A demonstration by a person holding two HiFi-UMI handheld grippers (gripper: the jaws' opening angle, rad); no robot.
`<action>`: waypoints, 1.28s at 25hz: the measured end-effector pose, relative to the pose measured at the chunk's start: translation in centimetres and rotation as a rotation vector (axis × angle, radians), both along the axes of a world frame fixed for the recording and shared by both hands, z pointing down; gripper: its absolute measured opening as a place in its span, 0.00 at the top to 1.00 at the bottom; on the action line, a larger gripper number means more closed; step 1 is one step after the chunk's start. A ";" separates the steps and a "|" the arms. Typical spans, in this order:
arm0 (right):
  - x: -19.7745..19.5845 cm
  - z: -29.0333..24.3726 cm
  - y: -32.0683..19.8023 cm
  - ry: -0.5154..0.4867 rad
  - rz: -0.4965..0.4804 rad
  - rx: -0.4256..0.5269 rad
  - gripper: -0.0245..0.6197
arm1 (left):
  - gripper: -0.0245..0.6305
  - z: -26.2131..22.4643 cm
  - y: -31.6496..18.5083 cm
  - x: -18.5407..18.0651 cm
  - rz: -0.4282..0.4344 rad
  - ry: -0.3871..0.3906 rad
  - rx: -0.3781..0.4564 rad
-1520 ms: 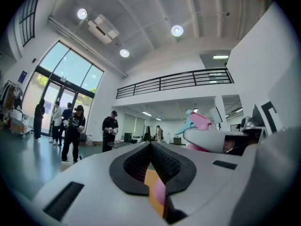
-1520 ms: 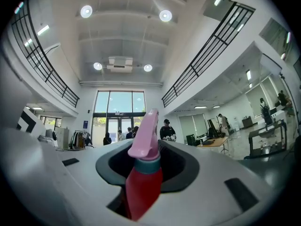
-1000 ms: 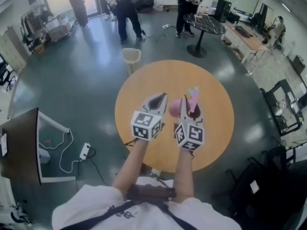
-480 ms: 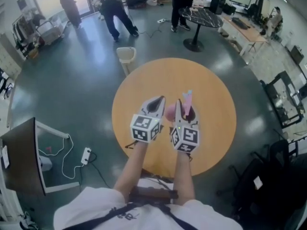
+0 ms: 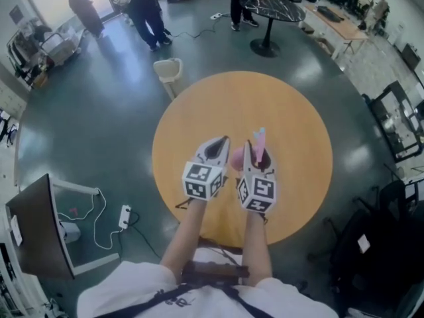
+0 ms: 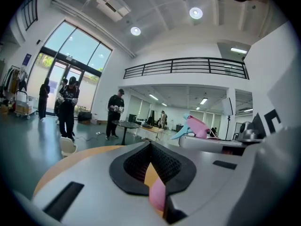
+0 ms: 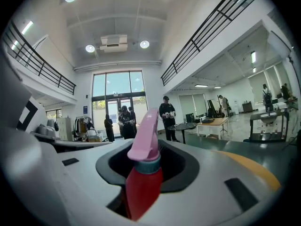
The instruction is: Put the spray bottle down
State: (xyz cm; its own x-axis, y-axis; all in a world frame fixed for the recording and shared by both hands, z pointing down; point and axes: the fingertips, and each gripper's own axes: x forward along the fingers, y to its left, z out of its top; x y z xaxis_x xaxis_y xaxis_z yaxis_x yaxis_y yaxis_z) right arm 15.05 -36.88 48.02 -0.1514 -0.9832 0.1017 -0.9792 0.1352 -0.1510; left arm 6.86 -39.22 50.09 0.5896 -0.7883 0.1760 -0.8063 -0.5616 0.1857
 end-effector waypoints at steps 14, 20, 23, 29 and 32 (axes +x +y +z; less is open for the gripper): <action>1.5 7.6 -2.3 0.010 0.049 -0.176 0.72 | 0.95 6.2 -1.8 0.6 0.020 -0.034 -0.128; 2.1 9.5 -3.9 0.016 0.069 -0.227 0.72 | 0.95 8.2 -3.3 1.2 0.038 -0.059 -0.178; 2.4 10.4 -4.2 0.024 0.088 -0.250 0.72 | 0.95 9.3 -3.3 1.4 0.050 -0.066 -0.204; 2.7 12.6 -4.7 0.049 0.113 -0.296 0.72 | 0.95 11.4 -3.8 1.5 0.067 -0.078 -0.252; 2.5 13.0 -6.0 0.073 0.111 -0.299 0.72 | 0.95 12.2 -4.7 1.4 0.072 -0.078 -0.269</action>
